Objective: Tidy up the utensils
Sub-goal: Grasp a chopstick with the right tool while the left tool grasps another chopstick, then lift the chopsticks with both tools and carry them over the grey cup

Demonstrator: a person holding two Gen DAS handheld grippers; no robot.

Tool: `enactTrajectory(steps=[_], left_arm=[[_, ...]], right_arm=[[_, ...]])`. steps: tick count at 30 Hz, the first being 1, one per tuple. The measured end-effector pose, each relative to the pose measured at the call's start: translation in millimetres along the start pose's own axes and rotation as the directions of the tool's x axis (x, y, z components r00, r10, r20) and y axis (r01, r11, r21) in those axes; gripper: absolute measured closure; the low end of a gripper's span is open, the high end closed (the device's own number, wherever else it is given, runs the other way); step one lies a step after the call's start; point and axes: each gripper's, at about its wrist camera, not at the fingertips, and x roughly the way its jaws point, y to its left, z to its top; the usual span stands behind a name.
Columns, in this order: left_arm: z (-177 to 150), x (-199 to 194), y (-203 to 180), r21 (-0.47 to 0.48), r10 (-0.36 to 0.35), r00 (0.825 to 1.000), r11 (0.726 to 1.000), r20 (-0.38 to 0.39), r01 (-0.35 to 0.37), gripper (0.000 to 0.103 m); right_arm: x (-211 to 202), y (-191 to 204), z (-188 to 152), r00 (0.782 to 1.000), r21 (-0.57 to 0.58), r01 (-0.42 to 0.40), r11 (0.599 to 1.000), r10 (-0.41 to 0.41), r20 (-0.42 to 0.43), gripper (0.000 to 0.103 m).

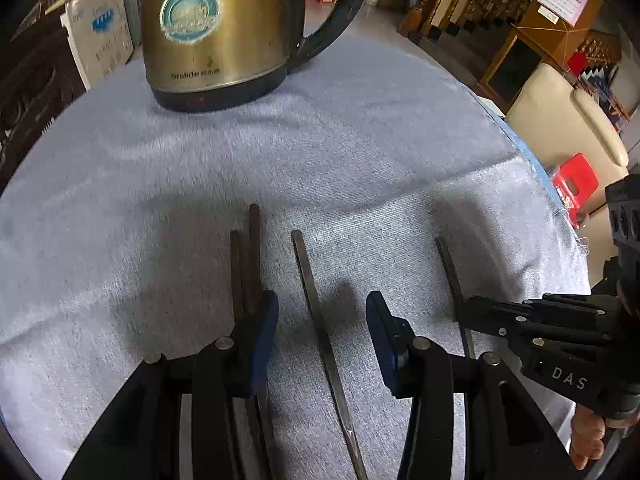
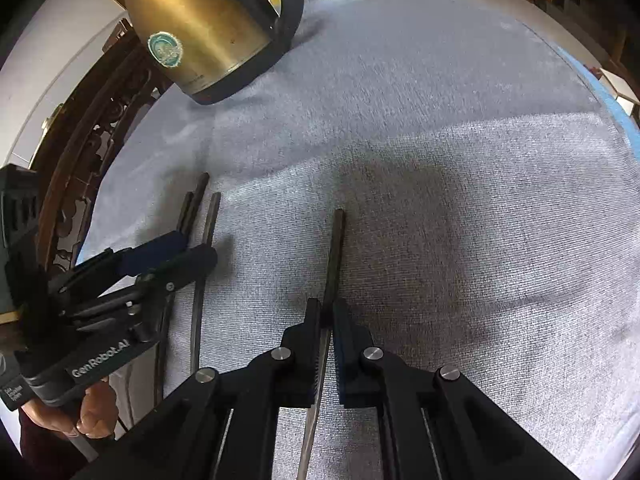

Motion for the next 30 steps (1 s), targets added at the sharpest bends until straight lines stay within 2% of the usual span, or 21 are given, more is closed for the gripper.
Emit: enactTrajectory(steps=[2, 3, 4, 9, 10, 12, 13, 14, 17, 20, 24, 28, 30], left_arm=[[-0.2, 0.1, 2.6, -0.021, -0.058, 0.998, 0.998, -0.021, 0.058, 0.056], [-0.6, 0.8, 2.6, -0.022, -0.056, 0.998, 0.998, -0.024, 0.055, 0.056], [2.8, 6.4, -0.1, -0.015, -0.023, 0.999, 1.000, -0.042, 0.022, 0.056], [0.9, 6.1, -1.8, -0.009, -0.003, 1.000, 1.000, -0.020, 0.003, 0.059], [0.1, 6.0, -3.3, -0.003, 0.011, 1.000, 1.000, -0.013, -0.011, 0.062], [2.6, 9.1, -6.1, 0.005, 0.046, 0.999, 0.999, -0.002, -0.046, 0.075], [0.2, 8.7, -6.2, 0.006, 0.070, 0.998, 0.998, 0.006, -0.070, 0.088], [-0.7, 8.5, -4.5, -0.001, 0.064, 0.998, 0.998, 0.009, -0.064, 0.095], [-5.4, 4.3, 5.0, -0.045, 0.023, 1.000, 0.999, 0.012, -0.022, 0.098], [-14.7, -15.3, 20.3, -0.085, 0.007, 0.997, 0.996, 0.077, -0.001, 0.098], [-24.1, -50.6, 37.0, -0.152, -0.023, 0.985, 0.987, 0.171, 0.049, 0.098], [-44.6, -98.4, 53.3, -0.196, -0.006, 0.962, 0.979, 0.274, 0.062, 0.098], [-45.9, -110.4, 59.8, -0.217, 0.010, 0.953, 0.974, 0.304, 0.059, 0.098]], right_arm=[[-0.3, -2.5, 0.0, 1.000, 0.006, -0.015, 1.000, 0.015, 0.000, 0.095], [-0.5, -3.7, -0.1, 1.000, 0.008, -0.021, 1.000, 0.021, 0.000, 0.095], [-0.7, -4.6, -0.2, 1.000, 0.011, -0.026, 1.000, 0.026, -0.001, 0.095], [-1.7, -3.8, -1.6, 1.000, 0.003, -0.024, 1.000, 0.024, -0.005, 0.096], [-3.1, -4.1, -2.4, 1.000, 0.002, -0.021, 1.000, 0.021, -0.006, 0.096], [-4.2, -1.2, -4.3, 1.000, -0.010, -0.004, 1.000, 0.004, -0.005, 0.096], [-4.0, 0.6, -4.4, 1.000, -0.017, 0.006, 1.000, -0.006, -0.002, 0.096], [-3.9, 2.8, -4.8, 1.000, -0.027, 0.019, 0.999, -0.019, 0.002, 0.096], [-3.1, 6.5, -6.2, 0.999, -0.041, 0.031, 0.999, -0.031, 0.017, 0.097], [-6.0, 5.9, -11.6, 0.998, -0.049, 0.028, 0.998, -0.025, 0.051, 0.097], [-18.0, 0.1, -24.2, 0.993, -0.045, -0.016, 0.999, 0.021, 0.120, 0.097], [-49.3, -3.5, -41.0, 0.971, -0.052, -0.036, 0.998, 0.048, 0.235, 0.097], [-68.1, -6.4, -52.7, 0.956, -0.046, -0.035, 0.998, 0.047, 0.290, 0.097]])
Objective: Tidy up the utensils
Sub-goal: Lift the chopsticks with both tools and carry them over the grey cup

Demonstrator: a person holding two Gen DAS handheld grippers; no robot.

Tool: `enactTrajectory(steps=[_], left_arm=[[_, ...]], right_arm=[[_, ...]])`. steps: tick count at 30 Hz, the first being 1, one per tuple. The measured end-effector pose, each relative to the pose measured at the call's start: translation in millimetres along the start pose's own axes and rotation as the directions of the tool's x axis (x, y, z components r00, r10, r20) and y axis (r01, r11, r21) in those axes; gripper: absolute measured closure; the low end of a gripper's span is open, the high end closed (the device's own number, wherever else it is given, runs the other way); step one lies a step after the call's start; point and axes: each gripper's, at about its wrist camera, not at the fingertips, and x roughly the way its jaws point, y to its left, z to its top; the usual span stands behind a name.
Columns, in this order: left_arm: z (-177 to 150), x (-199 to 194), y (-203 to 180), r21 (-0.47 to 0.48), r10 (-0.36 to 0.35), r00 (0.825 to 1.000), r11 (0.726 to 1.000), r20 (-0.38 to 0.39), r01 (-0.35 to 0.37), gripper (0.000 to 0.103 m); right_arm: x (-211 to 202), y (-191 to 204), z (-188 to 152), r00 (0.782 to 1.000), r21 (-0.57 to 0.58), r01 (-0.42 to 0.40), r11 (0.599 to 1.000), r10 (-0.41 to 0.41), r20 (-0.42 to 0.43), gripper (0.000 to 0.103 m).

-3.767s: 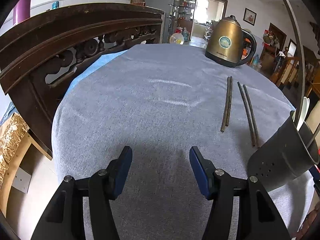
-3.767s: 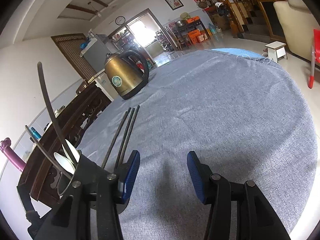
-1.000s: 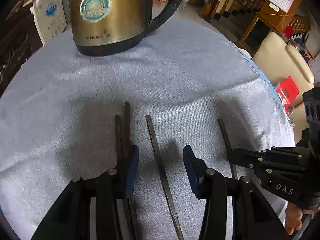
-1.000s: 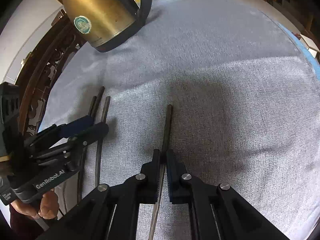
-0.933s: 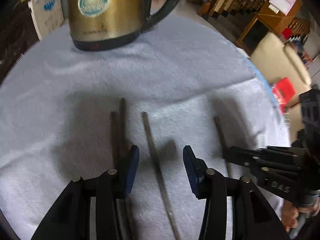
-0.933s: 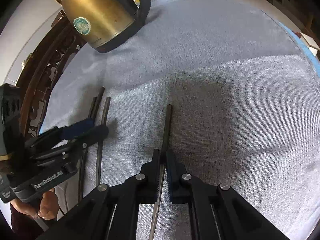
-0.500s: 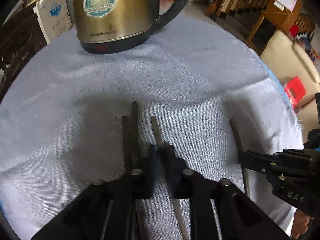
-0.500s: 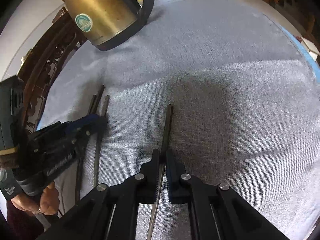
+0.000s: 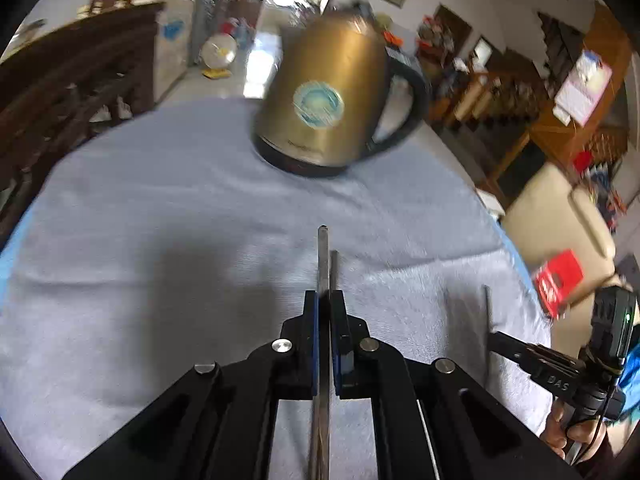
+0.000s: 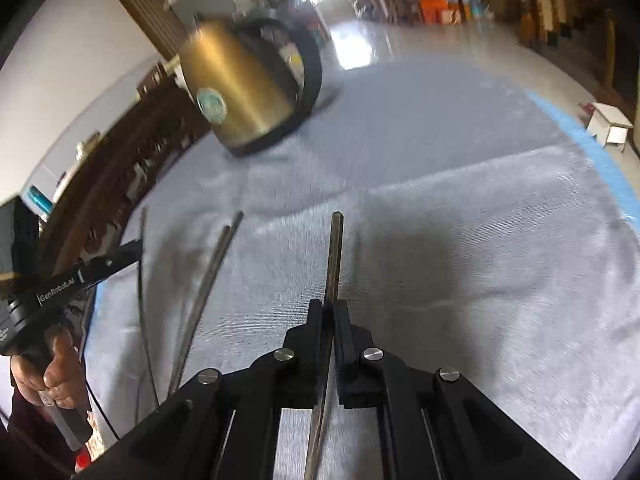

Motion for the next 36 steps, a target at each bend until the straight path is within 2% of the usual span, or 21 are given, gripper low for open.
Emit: enactTrajectory(steps=[4, 9, 12, 14, 20, 22, 25, 28, 30, 34, 36], left_arm=[[-15.9, -47.1, 23.2, -0.042, 0.047, 0.994, 0.998, 0.094, -0.043, 0.098], [-38.9, -87.0, 35.1, -0.075, 0.082, 0.981, 0.995, 0.175, -0.070, 0.098], [-59.3, -117.3, 34.9, -0.080, 0.106, 0.968, 0.993, 0.228, -0.090, 0.098], [-76.4, -144.0, 31.7, -0.080, 0.121, 0.952, 0.992, 0.280, -0.102, 0.098], [-121.9, -195.5, 10.1, -0.084, 0.139, 0.915, 0.990, 0.378, -0.116, 0.098], [-132.0, -201.9, 2.3, -0.086, 0.138, 0.909, 0.990, 0.394, -0.113, 0.098], [-149.9, -214.5, -6.2, -0.092, 0.127, 0.903, 0.991, 0.411, -0.097, 0.098], [-157.3, -216.9, -10.3, -0.098, 0.123, 0.905, 0.991, 0.408, -0.091, 0.098], [-160.1, -214.0, -12.8, -0.091, 0.107, 0.912, 0.993, 0.396, -0.077, 0.098], [-160.6, -212.7, -14.4, -0.087, 0.107, 0.915, 0.993, 0.390, -0.079, 0.098], [-159.8, -211.8, -13.9, -0.089, 0.109, 0.915, 0.993, 0.389, -0.081, 0.098]], right_arm=[[-38.1, -0.4, -13.7, 0.995, -0.002, 0.001, 1.000, -0.001, 0.100, 0.097], [-89.7, 8.3, -40.2, 0.971, -0.001, 0.008, 1.000, -0.008, 0.237, 0.097], [-117.6, 18.2, -58.7, 0.947, -0.009, 0.016, 1.000, -0.012, 0.320, 0.097], [-139.0, 26.3, -73.4, 0.927, -0.017, 0.023, 1.000, -0.015, 0.375, 0.098], [-182.5, 53.9, -112.9, 0.873, -0.045, 0.055, 0.997, -0.026, 0.487, 0.099], [-193.7, 59.9, -122.4, 0.860, -0.050, 0.059, 0.997, -0.025, 0.509, 0.102], [-204.5, 68.3, -132.2, 0.847, -0.071, 0.083, 0.994, -0.033, 0.530, 0.102], [-209.1, 70.5, -136.4, 0.852, -0.076, 0.076, 0.994, -0.025, 0.522, 0.102], [-209.2, 69.6, -137.4, 0.860, -0.076, 0.067, 0.995, -0.019, 0.510, 0.102], [-200.1, 44.7, -132.3, 0.892, 0.000, 0.052, 0.999, -0.046, 0.449, 0.102], [-189.2, 18.5, -122.2, 0.925, 0.080, 0.018, 0.997, -0.047, 0.377, 0.102]])
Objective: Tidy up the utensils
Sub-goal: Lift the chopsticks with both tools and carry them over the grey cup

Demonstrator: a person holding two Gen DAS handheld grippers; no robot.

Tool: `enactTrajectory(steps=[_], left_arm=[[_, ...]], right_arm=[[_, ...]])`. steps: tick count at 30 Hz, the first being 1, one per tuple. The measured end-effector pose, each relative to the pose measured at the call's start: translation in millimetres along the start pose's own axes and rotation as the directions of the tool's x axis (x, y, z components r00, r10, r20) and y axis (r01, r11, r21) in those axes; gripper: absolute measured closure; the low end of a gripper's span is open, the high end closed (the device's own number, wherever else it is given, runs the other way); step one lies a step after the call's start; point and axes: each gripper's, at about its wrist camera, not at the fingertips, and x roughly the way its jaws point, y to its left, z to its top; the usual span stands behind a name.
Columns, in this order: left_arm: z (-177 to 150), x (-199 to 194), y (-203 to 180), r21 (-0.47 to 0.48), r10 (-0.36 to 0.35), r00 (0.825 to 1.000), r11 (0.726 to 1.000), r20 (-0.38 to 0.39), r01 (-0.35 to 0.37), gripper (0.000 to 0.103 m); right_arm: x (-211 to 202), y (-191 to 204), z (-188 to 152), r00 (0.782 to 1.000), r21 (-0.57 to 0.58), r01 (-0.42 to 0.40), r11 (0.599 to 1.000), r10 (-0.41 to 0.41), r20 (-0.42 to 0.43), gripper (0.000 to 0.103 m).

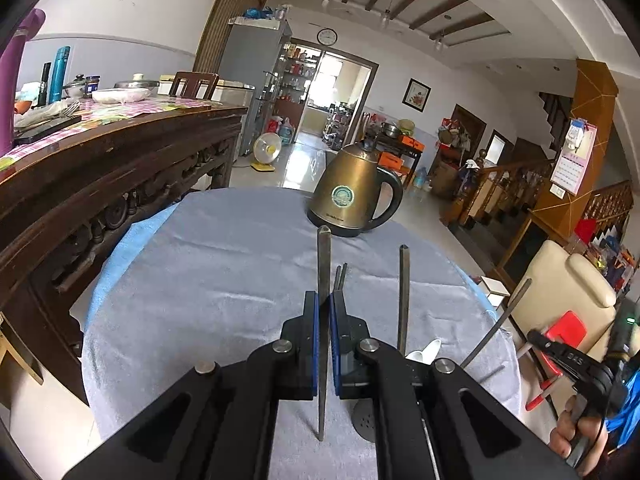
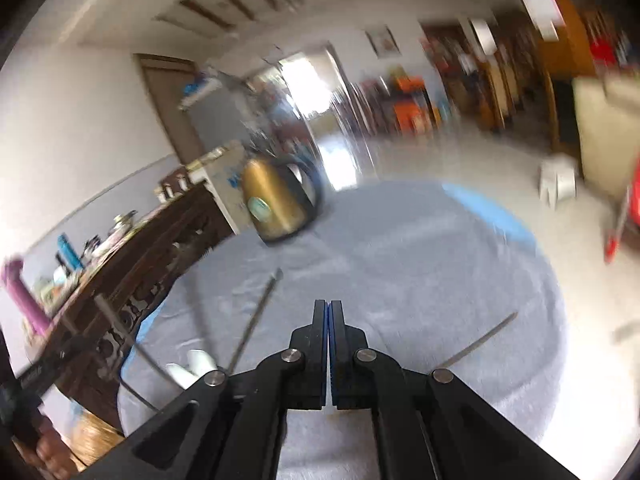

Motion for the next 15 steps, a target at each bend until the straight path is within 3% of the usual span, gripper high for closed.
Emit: enactTrajectory(steps=[4, 6, 8, 10, 15], left_arm=[[0.2, 0.9, -0.2, -0.005, 0.009, 1.000, 1.000, 0.010, -0.009, 0.098], [0.0, -0.8, -3.1, 0.010, 0.016, 1.000, 1.000, 0.023, -0.016, 0.098], [-0.7, -3.3, -5.9, 0.029, 0.024, 0.999, 0.999, 0.040, -0.025, 0.098], [-2.0, -7.1, -7.8, 0.045, 0.026, 0.998, 0.999, 0.059, -0.029, 0.098], [-6.8, -10.6, -9.7, 0.070, 0.007, 0.998, 0.997, 0.060, -0.011, 0.098]], right_arm=[[37.9, -64.2, 10.8, 0.981, 0.208, 0.101, 0.973, -0.063, -0.182, 0.097], [53.1, -96.7, 9.9, 0.953, 0.307, 0.193, 0.932, -0.104, -0.283, 0.097], [59.3, -124.0, 7.3, 0.942, 0.394, 0.215, 0.894, -0.083, -0.326, 0.097], [66.3, -137.1, 4.3, 0.915, 0.396, 0.293, 0.870, -0.135, -0.380, 0.096], [90.7, -160.1, -4.3, 0.866, 0.439, 0.389, 0.810, -0.159, -0.474, 0.096]])
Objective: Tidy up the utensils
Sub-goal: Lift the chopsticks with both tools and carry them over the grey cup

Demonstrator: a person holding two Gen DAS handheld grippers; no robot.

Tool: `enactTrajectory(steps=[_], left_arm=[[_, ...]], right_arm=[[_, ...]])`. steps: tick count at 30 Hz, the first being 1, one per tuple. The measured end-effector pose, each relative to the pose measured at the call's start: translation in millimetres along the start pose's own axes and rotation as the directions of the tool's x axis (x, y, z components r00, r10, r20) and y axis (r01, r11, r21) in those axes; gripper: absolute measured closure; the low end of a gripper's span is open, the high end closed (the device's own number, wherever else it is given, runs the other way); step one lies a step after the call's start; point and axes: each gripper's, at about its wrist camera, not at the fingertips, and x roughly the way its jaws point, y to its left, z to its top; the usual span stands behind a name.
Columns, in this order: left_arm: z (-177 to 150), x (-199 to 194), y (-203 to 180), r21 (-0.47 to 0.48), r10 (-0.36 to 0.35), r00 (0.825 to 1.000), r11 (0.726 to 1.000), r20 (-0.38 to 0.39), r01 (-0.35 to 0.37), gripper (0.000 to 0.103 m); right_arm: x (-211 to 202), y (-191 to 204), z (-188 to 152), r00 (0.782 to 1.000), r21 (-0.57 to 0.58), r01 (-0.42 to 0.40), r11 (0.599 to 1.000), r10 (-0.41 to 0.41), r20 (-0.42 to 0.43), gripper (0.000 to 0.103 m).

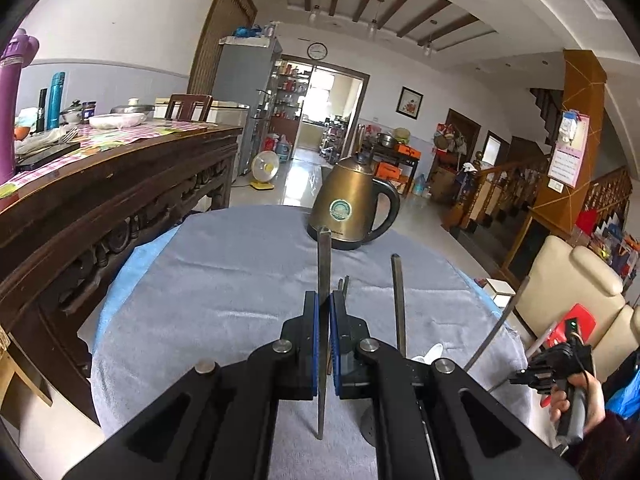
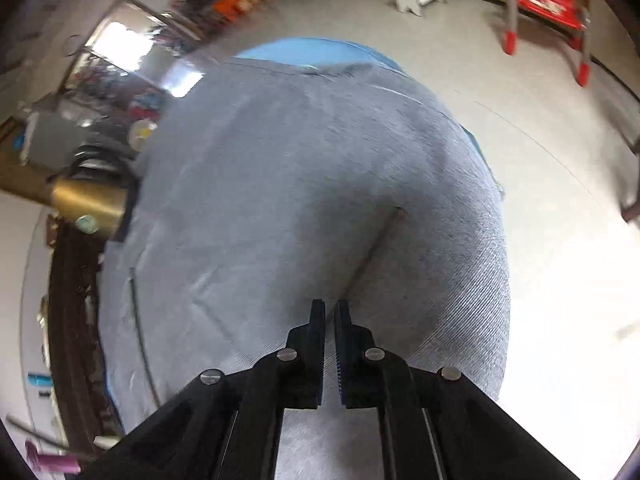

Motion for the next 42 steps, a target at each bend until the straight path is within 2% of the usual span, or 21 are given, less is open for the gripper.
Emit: enactTrajectory(steps=[2, 4, 8, 12, 16, 18, 19, 21, 24, 26, 29, 31, 34, 38, 42], left_arm=[[-0.5, -0.9, 1.3, -0.001, -0.001, 1.000, 1.000, -0.002, 0.001, 0.098], [-1.7, -3.4, 3.1, -0.006, -0.007, 1.000, 1.000, 0.000, 0.007, 0.098], [-3.0, -9.0, 1.9, 0.004, -0.007, 1.000, 1.000, 0.018, 0.007, 0.098], [-6.4, -13.8, -0.3, 0.014, -0.008, 1.000, 1.000, 0.023, 0.008, 0.098], [-9.6, -18.0, -2.3, 0.022, -0.006, 1.000, 1.000, 0.027, 0.006, 0.098], [-11.1, -19.3, -2.6, 0.018, -0.014, 1.000, 1.000, 0.027, 0.013, 0.098], [-10.6, -19.6, -3.1, 0.016, -0.016, 0.999, 1.000, 0.027, 0.016, 0.098], [-11.0, -19.5, -2.3, 0.011, -0.023, 0.999, 1.000, 0.026, 0.023, 0.098], [-11.2, -20.8, 1.7, -0.001, -0.040, 0.999, 0.999, 0.026, 0.040, 0.098], [-10.4, -22.6, 4.0, -0.005, -0.045, 0.999, 0.999, 0.031, 0.045, 0.098], [-11.0, -25.3, 6.8, -0.012, -0.064, 0.997, 0.998, 0.038, 0.064, 0.098], [-11.9, -26.1, 6.6, -0.012, -0.063, 0.997, 0.998, 0.041, 0.064, 0.098], [-13.7, -27.2, 5.2, -0.011, -0.059, 0.997, 0.998, 0.039, 0.060, 0.098], [-13.7, -30.9, 2.1, -0.011, -0.054, 0.997, 0.998, 0.049, 0.055, 0.098], [-14.4, -37.2, -3.5, -0.007, -0.054, 0.997, 0.998, 0.062, 0.055, 0.098]], right_arm=[[4.0, 0.4, 1.0, 0.997, -0.001, 0.075, 0.997, -0.075, 0.002, 0.096], [7.0, 5.0, 2.7, 0.993, -0.003, 0.115, 0.993, -0.115, 0.007, 0.096], [10.2, 14.4, 5.9, 0.987, 0.001, 0.158, 0.987, -0.158, 0.014, 0.077], [17.1, 17.9, 10.2, 0.985, 0.020, 0.171, 0.985, -0.172, 0.033, 0.077], [24.2, 29.4, 11.6, 0.970, -0.008, 0.238, 0.971, -0.237, 0.062, 0.077], [28.5, 41.1, 11.4, 0.954, -0.043, 0.292, 0.955, -0.288, 0.080, 0.079], [31.4, 47.4, 10.9, 0.942, -0.074, 0.330, 0.941, -0.322, 0.095, 0.086], [38.8, 62.5, 6.7, 0.907, -0.152, 0.414, 0.898, -0.393, 0.151, 0.088], [44.8, 76.0, -4.0, 0.878, -0.239, 0.471, 0.849, -0.425, 0.219, 0.090], [43.7, 76.6, -11.8, 0.888, -0.260, 0.448, 0.855, -0.392, 0.241, 0.092], [35.4, 72.0, -26.3, 0.930, -0.278, 0.338, 0.899, -0.274, 0.247, 0.097], [20.7, 65.9, -40.5, 0.934, -0.294, 0.305, 0.906, -0.224, 0.278, 0.097], [0.7, 69.5, -57.8, 0.939, -0.337, 0.221, 0.915, -0.107, 0.327, 0.097], [-33.9, 76.7, -74.5, 0.918, -0.388, 0.094, 0.917, 0.071, 0.391, 0.097], [-74.2, 86.4, -97.8, 0.855, -0.452, -0.034, 0.891, 0.260, 0.448, 0.097]])
